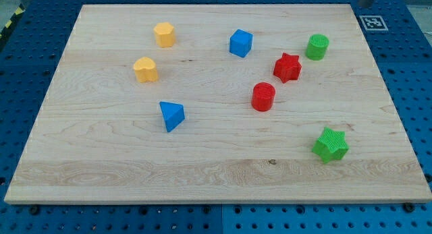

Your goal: Move your arm closer to the green circle

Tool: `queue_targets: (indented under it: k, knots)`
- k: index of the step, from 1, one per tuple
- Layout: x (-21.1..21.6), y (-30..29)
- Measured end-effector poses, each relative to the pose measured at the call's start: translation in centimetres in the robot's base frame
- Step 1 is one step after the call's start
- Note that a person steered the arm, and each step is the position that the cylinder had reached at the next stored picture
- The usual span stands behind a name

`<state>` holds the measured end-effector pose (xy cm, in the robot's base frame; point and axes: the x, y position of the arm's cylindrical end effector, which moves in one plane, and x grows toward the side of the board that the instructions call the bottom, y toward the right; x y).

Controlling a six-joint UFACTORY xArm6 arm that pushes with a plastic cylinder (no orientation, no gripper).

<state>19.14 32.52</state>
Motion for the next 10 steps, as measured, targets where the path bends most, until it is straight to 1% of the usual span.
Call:
queue_targets:
  k: [10]
  knots:
    - [0.0,-2.5]
